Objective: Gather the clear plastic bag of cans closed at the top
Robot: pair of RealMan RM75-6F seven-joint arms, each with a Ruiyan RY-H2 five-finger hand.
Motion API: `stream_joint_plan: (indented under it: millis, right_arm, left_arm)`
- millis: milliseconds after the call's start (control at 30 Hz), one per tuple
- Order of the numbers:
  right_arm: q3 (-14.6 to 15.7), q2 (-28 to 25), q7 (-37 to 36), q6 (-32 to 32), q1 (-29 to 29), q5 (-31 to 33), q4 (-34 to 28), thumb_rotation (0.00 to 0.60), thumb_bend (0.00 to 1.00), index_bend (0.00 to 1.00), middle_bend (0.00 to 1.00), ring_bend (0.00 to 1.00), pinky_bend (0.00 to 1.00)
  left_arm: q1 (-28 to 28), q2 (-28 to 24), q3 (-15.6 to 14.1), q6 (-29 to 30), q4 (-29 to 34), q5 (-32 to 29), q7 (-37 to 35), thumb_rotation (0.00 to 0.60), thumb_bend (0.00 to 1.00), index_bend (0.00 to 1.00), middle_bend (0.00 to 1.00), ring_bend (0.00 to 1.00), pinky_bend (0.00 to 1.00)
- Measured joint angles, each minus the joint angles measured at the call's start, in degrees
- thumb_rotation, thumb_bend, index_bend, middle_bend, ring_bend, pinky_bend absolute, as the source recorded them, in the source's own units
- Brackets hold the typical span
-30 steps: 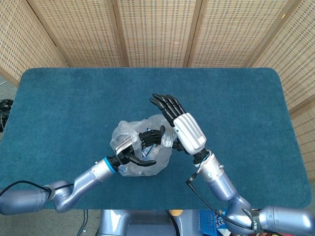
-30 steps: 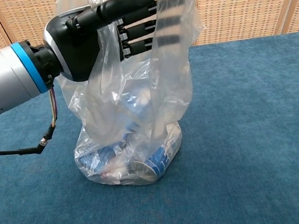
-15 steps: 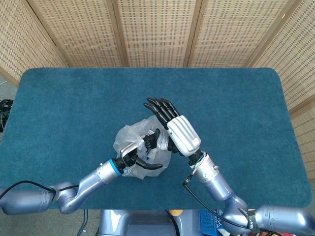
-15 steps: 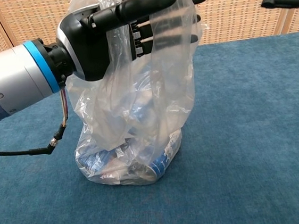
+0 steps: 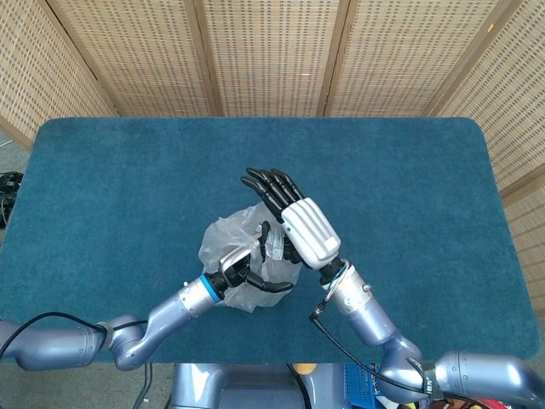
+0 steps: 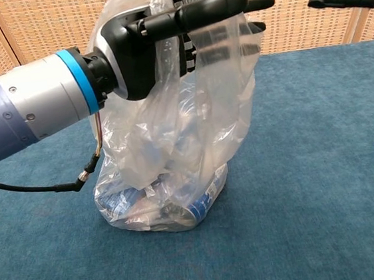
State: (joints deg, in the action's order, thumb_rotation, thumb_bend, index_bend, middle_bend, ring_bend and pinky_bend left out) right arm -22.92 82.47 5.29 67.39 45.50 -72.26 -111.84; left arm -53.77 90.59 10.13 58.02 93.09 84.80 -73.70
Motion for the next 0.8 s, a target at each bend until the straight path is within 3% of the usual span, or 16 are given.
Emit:
stream_joint_plan:
  millis: [800]
  right_arm:
    - [0.7, 0.0, 2.2, -0.1, 1.1, -0.2, -1.8, 0.6, 0.82, 0.0, 0.06, 0.0, 0.0]
  left_arm:
    - [0.8, 3.2, 3.2, 0.8, 2.3, -0.8, 2.3, 0.6, 0.21, 0.26, 0.24, 0.21, 0.17]
